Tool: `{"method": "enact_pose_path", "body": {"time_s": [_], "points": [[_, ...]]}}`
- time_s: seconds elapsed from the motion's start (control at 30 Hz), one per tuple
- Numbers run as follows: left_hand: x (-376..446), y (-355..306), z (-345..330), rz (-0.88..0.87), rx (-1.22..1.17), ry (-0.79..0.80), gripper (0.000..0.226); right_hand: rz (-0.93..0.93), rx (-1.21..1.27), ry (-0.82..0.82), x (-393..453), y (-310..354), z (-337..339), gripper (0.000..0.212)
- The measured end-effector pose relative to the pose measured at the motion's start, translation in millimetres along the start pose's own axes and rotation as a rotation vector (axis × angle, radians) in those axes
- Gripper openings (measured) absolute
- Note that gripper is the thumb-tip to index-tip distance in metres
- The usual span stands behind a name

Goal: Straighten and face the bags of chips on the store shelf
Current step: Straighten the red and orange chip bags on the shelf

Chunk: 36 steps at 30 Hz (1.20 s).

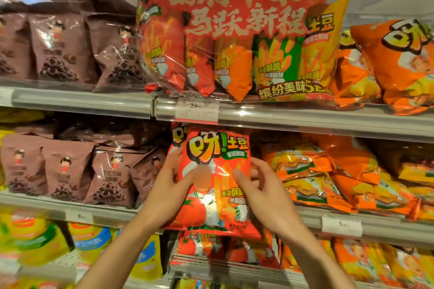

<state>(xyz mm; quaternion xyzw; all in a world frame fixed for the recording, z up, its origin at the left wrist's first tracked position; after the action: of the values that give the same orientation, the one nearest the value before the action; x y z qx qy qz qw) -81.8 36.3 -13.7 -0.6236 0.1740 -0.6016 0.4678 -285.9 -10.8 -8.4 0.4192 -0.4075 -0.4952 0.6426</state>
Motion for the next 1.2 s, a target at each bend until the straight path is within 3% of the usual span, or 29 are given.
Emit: {"method": "enact_pose_path", "body": {"time_s": [0.1, 0.23, 0.33, 0.4, 0.53, 0.6, 0.7, 0.8, 0.93, 1.03, 1.2], "points": [[-3.5, -1.4, 27.0, -0.016, 0.051, -0.029, 0.054, 0.023, -0.147, -0.047, 18.1, 10.0, -12.2, 0.040], [-5.8, -2.1, 47.6, -0.040, 0.096, -0.054, 0.056, 0.046, -0.652, -0.226, 65.0, 5.4, -17.3, 0.050], [-7.8, -3.3, 54.0, -0.049, 0.109, -0.076, 0.055, -0.092, -0.935, -0.168, 92.7, -4.3, -21.0, 0.069], [-8.2, -2.0, 54.9, -0.039, 0.097, -0.074, 0.057, -0.211, -0.976, -0.103, 102.5, -6.9, -24.6, 0.091], [-7.5, -1.4, 55.3, -0.027, 0.076, -0.073, 0.059, -0.398, -0.934, -0.042, 110.6, -9.6, -32.4, 0.118], [-8.0, -4.0, 56.0, -0.029, 0.079, -0.073, 0.057, -0.388, -0.901, -0.087, 111.1, -10.9, -29.9, 0.107], [-8.6, -5.8, 57.9, -0.025, 0.070, -0.065, 0.062, -0.325, -0.839, -0.167, 107.9, -6.9, -19.3, 0.074], [-7.8, -3.5, 58.5, -0.016, 0.065, -0.069, 0.057, -0.302, -0.740, -0.203, 105.1, -3.6, -7.4, 0.061], [-5.7, -0.6, 60.9, 0.001, 0.069, -0.082, 0.055, -0.256, -0.449, -0.201, 101.7, -3.8, 9.9, 0.054], [-4.0, 1.4, 63.7, 0.018, 0.065, -0.086, 0.057, -0.200, -0.243, -0.158, 92.5, -4.1, 15.7, 0.060], [-3.9, 2.6, 69.4, 0.037, 0.043, -0.108, 0.061, -0.008, -0.138, -0.100, 71.5, 3.9, 6.1, 0.064]]}}
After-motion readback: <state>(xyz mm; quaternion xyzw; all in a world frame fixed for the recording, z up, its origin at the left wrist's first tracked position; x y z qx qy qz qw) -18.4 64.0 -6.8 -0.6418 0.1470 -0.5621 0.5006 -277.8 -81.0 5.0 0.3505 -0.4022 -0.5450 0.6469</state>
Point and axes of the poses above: each hand's wrist, its own x-axis towards the middle knuckle, its own z-axis out of the back of the hand, y = z × x, the point moved 5 cm from there along x, towards the middle knuckle, and after that the axes turned 14 degrees about -z, right-handed, at the moved point
